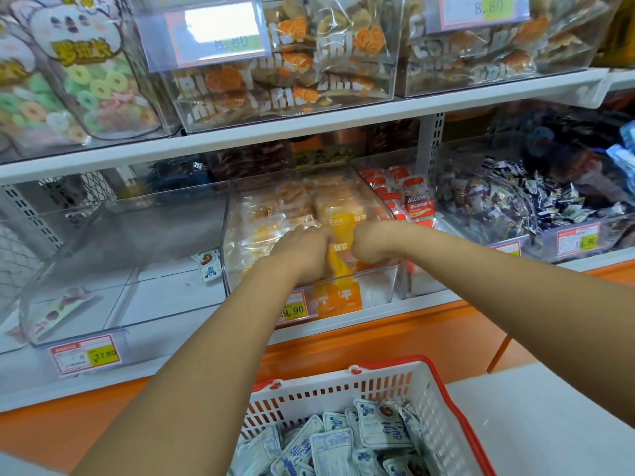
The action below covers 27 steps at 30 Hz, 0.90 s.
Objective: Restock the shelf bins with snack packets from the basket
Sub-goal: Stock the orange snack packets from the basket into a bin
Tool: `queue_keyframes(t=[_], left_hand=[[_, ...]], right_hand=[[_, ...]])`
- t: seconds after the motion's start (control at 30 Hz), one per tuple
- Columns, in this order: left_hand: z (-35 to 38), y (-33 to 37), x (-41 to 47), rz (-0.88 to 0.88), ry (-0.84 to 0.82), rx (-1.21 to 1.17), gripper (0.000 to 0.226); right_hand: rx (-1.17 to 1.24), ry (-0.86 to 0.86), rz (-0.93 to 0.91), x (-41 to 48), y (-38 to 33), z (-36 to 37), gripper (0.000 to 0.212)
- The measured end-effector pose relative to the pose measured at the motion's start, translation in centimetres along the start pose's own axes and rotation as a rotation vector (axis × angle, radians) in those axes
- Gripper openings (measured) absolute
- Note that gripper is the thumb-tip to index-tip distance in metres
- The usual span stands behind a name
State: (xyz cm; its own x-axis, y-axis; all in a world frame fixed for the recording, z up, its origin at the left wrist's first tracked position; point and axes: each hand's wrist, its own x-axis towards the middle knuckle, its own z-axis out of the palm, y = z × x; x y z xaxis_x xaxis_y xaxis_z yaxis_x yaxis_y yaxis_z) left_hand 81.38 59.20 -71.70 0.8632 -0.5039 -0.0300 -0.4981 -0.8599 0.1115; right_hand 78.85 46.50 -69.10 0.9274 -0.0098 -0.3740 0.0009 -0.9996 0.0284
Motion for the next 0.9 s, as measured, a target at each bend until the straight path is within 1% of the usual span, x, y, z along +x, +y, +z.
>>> queue_keyframes(t=[0.03, 0.07, 0.13, 0.17, 0.23, 0.33, 0.5, 0.6, 0.67, 0.73, 0.83, 0.87, 0.9], left_hand=[[-0.3, -0.1, -0.1, 0.008, -0.011, -0.038, 0.074], [-0.7, -0.2, -0.4, 0.014, -0.019, -0.079, 0.082], [-1.6, -0.8, -1.1, 0.011, -0.004, -0.127, 0.093], [-1.9, -1.3, -1.5, 0.0, 0.017, -0.123, 0.093], [-1.9, -2.6, -2.7, -0.026, 0.047, -0.085, 0.083], [-0.9, -3.9, -4.4, -0.059, 0.031, -0.084, 0.07], [0.1, -3.7, -5.0, -0.039, 0.167, -0.019, 0.069], [0.7, -3.0, -5.2, -0.013, 0.158, 0.089, 0.062], [1.1, -3.0, -5.2, -0.026, 0.156, 0.12, 0.057], [1.1, -2.9, -4.8, -0.049, 0.152, 0.144, 0.052], [1.1, -2.4, -4.4, -0.083, 0.137, 0.146, 0.054], [1.1, -2.3, -4.4, -0.09, 0.143, 0.143, 0.055], [1.1, -2.2, -4.6, -0.094, 0.16, 0.137, 0.056]], right_hand=[[0.09, -0.121, 0.004, 0.6, 0.1, 0.3, 0.031], [0.216, -0.206, 0.015, 1.3, 0.1, 0.5, 0.029], [0.343, -0.299, 0.048, 2.5, 0.0, 0.5, 0.016], [0.359, -0.341, 0.051, 2.9, -0.1, 0.5, 0.016], [0.369, -0.409, 0.036, 2.7, -0.4, 0.3, 0.024], [0.334, -0.35, 0.013, 2.4, -1.3, 0.8, 0.029], [0.474, -0.25, -0.003, 3.7, -2.9, 2.7, 0.018], [0.489, -0.239, -0.071, 3.5, -2.3, 2.7, 0.006], [0.529, -0.253, -0.057, 2.8, -1.6, 2.3, 0.017], [0.538, -0.302, -0.026, 2.3, -1.0, 2.1, 0.026], [0.371, -0.223, 0.013, 1.0, -0.9, 1.9, 0.029], [0.281, -0.146, 0.005, 0.4, -1.0, 1.8, 0.029], [0.209, -0.027, -0.025, -0.2, -1.1, 1.8, 0.028]])
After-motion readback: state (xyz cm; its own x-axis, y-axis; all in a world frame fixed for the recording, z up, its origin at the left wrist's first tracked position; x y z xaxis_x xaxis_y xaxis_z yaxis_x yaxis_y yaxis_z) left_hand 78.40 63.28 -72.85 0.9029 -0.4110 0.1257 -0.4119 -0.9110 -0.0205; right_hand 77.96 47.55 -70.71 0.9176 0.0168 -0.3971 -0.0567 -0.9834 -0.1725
